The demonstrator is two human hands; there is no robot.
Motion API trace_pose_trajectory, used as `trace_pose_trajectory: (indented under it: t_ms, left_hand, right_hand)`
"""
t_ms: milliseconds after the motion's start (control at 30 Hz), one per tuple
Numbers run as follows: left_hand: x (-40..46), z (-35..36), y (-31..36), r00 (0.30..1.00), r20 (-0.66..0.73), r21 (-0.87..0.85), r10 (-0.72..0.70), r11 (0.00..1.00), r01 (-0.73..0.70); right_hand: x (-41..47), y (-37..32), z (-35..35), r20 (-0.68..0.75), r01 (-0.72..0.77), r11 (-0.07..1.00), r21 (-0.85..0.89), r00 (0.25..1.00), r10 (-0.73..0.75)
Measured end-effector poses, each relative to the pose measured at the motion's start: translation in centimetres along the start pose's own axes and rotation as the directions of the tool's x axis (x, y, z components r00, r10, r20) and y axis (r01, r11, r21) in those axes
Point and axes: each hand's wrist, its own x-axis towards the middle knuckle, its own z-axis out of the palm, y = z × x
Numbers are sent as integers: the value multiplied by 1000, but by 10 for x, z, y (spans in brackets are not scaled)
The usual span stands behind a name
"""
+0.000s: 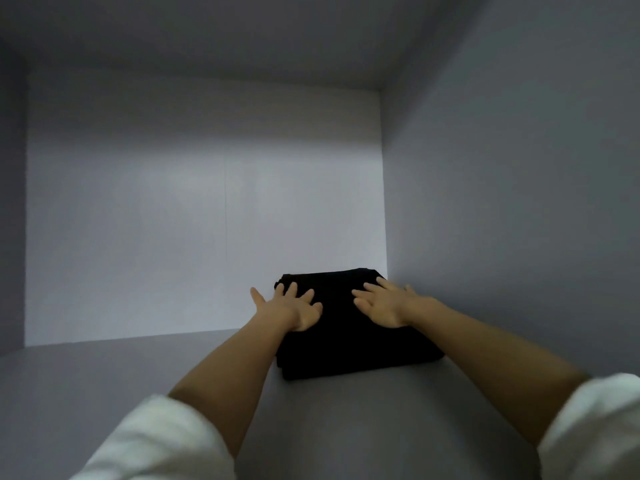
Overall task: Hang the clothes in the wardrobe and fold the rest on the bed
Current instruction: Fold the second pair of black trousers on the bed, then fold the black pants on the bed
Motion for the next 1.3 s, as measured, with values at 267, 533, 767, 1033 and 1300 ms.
trace_pose_trajectory:
  t_ms: [267,533,767,1033,1300]
  left_hand:
    - [-109,-36,-9,908,-391,-50,149,982,-182]
    - [-257,11,50,640,-724,-361,257,649,-670]
    - [-392,103,146,504,-777,-459,377,209,-864]
    - [-629,223,250,222,-559,-599,799,-204,-774]
    - [-909,259,287,-357,-231,-672,905,-414,-614]
  right_hand:
    - [-131,-42,-10,-497,-1,971,241,859,124]
    - [-311,-77,11,-704,-10,874,485,589,397]
    - [-521,-80,102,-641,-199,778,596,466,610]
    - [-811,-129,178,-402,-728,469,499,285,870]
    - [-1067,-271,207,-194,-874,-240,423,-346,918]
